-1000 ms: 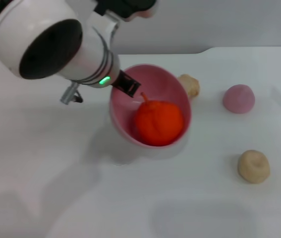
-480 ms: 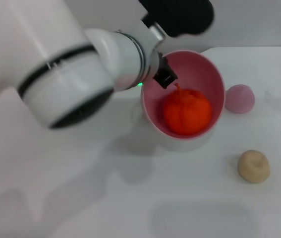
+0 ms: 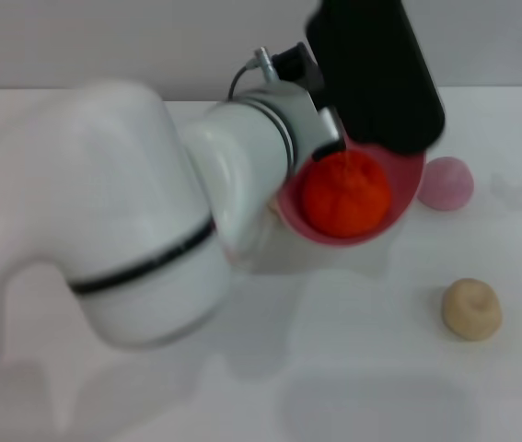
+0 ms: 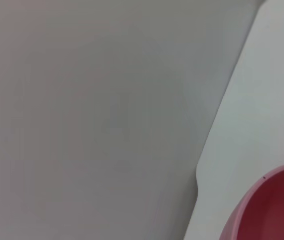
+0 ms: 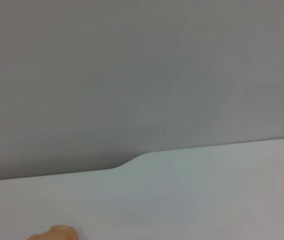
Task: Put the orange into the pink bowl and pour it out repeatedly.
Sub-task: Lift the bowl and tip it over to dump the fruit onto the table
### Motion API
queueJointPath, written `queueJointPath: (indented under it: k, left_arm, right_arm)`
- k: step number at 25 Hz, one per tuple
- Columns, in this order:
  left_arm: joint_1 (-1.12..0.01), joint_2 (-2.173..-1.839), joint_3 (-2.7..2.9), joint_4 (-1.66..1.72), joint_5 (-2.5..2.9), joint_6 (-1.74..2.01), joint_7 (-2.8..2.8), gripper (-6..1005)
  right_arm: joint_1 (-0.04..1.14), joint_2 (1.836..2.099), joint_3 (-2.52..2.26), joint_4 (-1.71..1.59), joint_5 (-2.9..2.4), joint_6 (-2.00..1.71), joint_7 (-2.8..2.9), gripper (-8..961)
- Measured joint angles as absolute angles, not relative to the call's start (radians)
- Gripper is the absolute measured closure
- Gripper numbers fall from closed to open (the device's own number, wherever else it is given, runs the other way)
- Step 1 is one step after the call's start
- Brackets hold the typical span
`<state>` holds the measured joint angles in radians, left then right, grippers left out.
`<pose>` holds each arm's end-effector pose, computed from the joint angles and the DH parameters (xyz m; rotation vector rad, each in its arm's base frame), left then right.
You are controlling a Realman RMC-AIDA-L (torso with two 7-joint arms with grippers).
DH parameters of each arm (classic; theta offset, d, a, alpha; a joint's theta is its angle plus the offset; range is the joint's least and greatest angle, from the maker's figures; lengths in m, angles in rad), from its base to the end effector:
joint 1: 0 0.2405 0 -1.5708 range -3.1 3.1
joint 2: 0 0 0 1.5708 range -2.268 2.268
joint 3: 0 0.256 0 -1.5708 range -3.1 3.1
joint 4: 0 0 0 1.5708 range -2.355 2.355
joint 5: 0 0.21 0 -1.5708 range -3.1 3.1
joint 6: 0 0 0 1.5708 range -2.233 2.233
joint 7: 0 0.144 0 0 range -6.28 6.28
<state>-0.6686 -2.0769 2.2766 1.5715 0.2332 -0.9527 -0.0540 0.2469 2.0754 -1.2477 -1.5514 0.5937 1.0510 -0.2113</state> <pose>-0.0400 0.3387 -0.0873 -2.2020 0.1822 0.2389 0.2502 0.3592 0.0837 -1.8370 1.2974 0.2021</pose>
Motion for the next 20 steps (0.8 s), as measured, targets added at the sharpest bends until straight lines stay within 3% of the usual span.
queueJointPath:
  k: [20]
  left_arm:
    - [-0.529, -2.077, 2.541, 1.533, 0.881, -0.838, -0.184, 957]
  right_arm:
    - [0.248, 2.077, -1.259, -1.551, 0.597, 1.063, -0.210, 310]
